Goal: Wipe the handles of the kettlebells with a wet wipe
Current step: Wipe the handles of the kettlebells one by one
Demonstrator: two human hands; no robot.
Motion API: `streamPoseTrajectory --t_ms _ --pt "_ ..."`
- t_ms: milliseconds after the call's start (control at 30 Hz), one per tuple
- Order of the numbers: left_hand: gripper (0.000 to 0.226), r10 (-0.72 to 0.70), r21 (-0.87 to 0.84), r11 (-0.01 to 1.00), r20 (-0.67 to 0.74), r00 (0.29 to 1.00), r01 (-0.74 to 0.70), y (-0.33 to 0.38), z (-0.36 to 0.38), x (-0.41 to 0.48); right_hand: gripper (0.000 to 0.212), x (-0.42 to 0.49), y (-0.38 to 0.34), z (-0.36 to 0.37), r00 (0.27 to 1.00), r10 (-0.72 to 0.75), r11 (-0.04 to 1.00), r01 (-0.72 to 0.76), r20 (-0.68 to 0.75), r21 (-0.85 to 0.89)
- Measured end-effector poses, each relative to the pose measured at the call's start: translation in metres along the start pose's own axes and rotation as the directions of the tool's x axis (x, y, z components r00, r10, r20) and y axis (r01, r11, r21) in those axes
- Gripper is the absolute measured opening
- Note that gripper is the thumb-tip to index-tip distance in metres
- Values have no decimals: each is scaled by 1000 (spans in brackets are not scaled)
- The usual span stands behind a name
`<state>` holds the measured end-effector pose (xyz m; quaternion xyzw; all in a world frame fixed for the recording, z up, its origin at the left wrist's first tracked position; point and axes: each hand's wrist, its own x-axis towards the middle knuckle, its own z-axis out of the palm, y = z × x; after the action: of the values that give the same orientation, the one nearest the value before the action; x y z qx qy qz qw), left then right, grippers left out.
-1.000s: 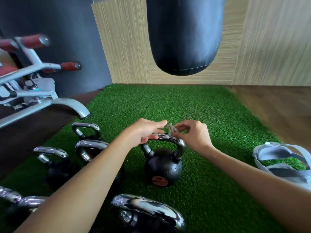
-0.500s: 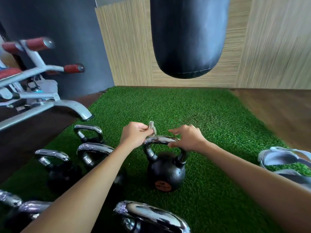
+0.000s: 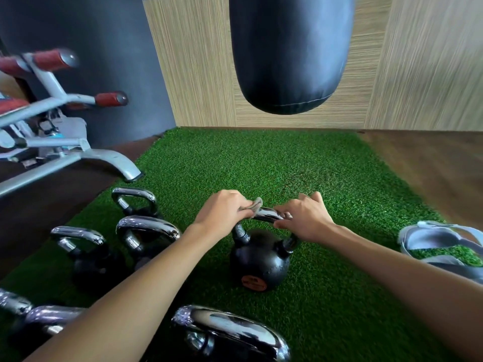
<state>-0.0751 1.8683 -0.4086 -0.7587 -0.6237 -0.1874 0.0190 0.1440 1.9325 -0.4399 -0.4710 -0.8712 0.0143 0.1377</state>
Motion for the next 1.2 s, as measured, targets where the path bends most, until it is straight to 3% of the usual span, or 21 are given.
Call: streamPoseTrajectory --t_ms 100,267,433,533,633,800,933,1067,1200 --pt "28 50 -28 998 22 999 -49 18 3 9 31 -14 16 0 1000 18 999 -18 -9 26" --pt "23 -74 -213 974 6 997 73 -1 15 14 40 -33 38 -1 996 93 993 -92 -11 77" --pt "24 -68 -275 959 -8 998 63 10 28 12 35 -48 53 2 993 117 989 -114 -17 98" --pt "27 -230 -335 917 2 973 217 2 42 9 34 -52 53 2 992 128 986 -124 -20 114" --pt "30 -362 -341 854 155 919 394 -11 55 3 31 -51 51 3 990 138 985 -135 -17 109" --pt "22 -434 -467 777 89 896 422 -13 62 -1 26 -44 51 6 988 152 978 -150 -1 144" --pt "30 -483 -419 733 234 844 536 -19 76 -2 30 -42 50 11 985 174 972 -168 -22 164" --pt "31 -508 -473 683 239 827 557 -19 71 1 29 -41 49 8 979 194 953 -202 59 227" --pt "30 -554 -627 589 145 820 509 -11 60 1 50 -37 47 -4 957 179 917 -246 229 314"
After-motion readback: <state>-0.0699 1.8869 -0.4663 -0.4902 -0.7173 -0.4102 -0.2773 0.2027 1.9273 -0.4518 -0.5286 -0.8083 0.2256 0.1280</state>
